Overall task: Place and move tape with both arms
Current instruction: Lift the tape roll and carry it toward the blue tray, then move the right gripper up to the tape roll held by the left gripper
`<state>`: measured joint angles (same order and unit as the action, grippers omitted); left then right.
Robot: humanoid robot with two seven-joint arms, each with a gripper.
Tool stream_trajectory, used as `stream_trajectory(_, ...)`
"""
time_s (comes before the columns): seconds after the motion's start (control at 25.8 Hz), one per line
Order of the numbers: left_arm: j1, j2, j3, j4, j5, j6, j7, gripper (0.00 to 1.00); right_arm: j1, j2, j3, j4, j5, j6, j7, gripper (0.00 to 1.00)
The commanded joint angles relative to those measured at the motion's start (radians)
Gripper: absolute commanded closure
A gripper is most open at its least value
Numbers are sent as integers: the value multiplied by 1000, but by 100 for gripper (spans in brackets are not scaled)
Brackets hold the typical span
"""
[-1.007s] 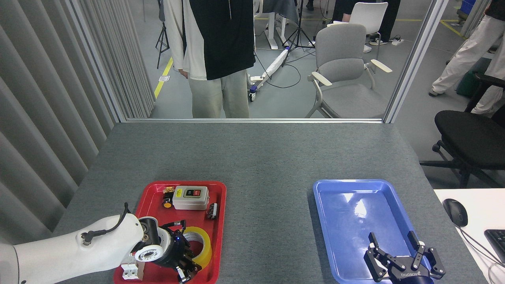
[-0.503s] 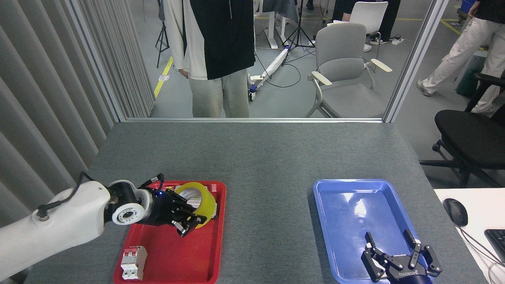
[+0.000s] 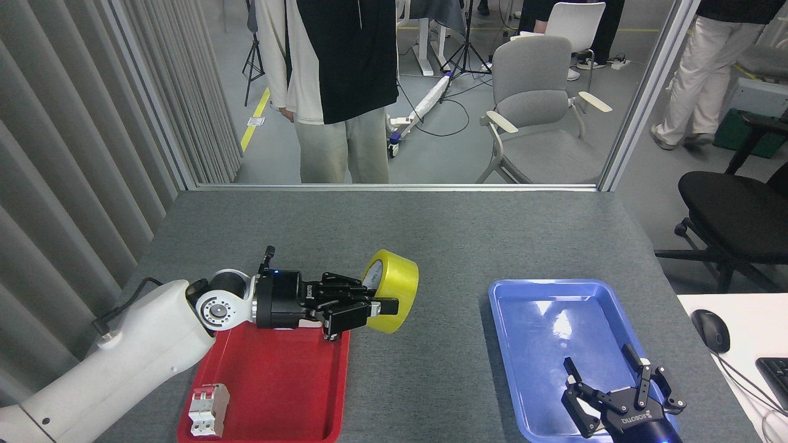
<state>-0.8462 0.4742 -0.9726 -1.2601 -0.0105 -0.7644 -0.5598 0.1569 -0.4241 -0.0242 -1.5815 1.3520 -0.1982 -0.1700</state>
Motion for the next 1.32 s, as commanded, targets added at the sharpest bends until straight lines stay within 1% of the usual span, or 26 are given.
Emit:
stream_trajectory(0.0,9,-85,-5,25,41,-21,0,100,-2,-10,0,6,-13,-7,-5,0)
stream_trajectory(0.15,64,-155,-11,85,46,-21,-6,100,-5,-15,-3,6,-34,-26,-5,0)
stream_trajectory(0.19,72,-160,-20,88,46,-21,-8,100,-10,-16,-3,9,-51,-33,-3,0)
stream_trajectory(0.31,90,-170,-47,93,47,-21,-3,100,-57,-30,7,32,-146,-73,4,0)
stream_trajectory(0.39,105,-195,-46,111,47,-21,1,100,-73,-30,9,44,-180,-102,4,0)
stream_trajectory(0.43,108,-201,-44,122,49,-21,1,100,-82,-32,10,55,-185,-125,4,0)
stream_trajectory(0.54,108,-204,-41,140,50,-21,1,100,-114,-45,50,103,-201,-218,4,0)
stream_trajectory(0.62,108,-206,-38,148,50,-21,1,100,-148,-51,101,141,-257,-248,4,0)
stream_trajectory(0.7,108,-204,-37,151,52,-21,3,100,-183,-71,151,170,-313,-273,4,0)
stream_trajectory(0.74,108,-204,-37,153,53,-21,3,100,-203,-81,174,186,-330,-288,4,0)
stream_trajectory(0.85,108,-200,-35,154,95,-21,1,100,-252,-88,221,229,-355,-326,3,0)
stream_trajectory(1.01,110,-193,-35,142,93,-21,1,100,-303,-90,268,272,-386,-406,3,0)
stream_trajectory(1.16,116,-192,-40,134,87,-21,1,100,-347,-90,316,314,-439,-483,4,0)
stream_trajectory(1.28,118,-192,-44,120,86,-21,1,100,-389,-96,354,356,-444,-514,3,0)
